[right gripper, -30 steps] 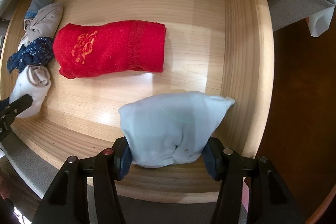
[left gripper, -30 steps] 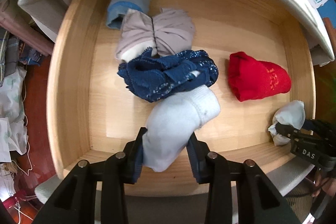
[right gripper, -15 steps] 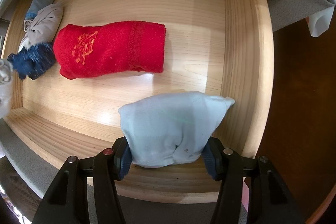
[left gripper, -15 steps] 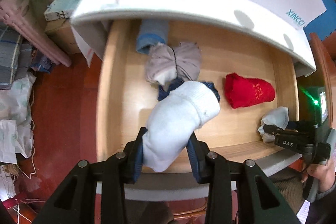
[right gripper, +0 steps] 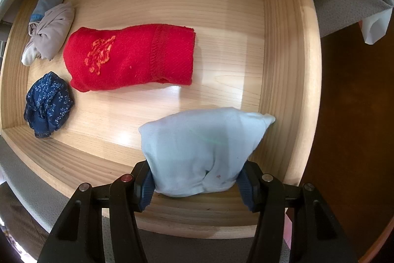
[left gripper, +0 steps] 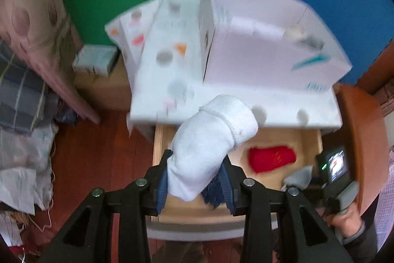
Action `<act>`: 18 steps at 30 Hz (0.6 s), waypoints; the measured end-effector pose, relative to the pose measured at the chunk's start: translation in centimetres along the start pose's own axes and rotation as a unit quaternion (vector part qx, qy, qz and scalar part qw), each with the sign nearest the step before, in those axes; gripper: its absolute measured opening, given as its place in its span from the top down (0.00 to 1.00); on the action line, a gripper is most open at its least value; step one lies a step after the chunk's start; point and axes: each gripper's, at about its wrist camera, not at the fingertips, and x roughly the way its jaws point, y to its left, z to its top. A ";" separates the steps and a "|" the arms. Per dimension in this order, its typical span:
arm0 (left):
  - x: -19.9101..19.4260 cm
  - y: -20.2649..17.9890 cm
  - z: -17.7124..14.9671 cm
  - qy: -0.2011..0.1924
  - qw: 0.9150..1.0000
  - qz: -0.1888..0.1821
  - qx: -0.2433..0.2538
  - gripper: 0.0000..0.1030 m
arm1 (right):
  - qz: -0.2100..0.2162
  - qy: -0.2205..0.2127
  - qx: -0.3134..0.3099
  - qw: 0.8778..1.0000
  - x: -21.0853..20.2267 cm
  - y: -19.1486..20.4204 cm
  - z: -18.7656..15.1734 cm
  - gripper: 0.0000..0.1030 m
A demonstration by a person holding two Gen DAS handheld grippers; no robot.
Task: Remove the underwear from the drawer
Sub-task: 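Lift the white sock into the white box and open the left gripper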
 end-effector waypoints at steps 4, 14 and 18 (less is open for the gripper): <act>-2.6 -1.7 3.7 -0.042 0.999 0.011 0.025 0.65 | 0.000 0.000 0.000 1.000 0.0 0.1 0.0 0.49; -3.9 -6.2 12.8 -0.102 0.993 0.006 0.059 0.64 | 0.000 0.000 0.000 1.000 0.1 0.1 0.1 0.48; -0.7 -8.0 14.6 -0.082 0.994 0.011 0.077 0.64 | 0.000 0.000 0.000 1.000 0.1 0.2 0.1 0.48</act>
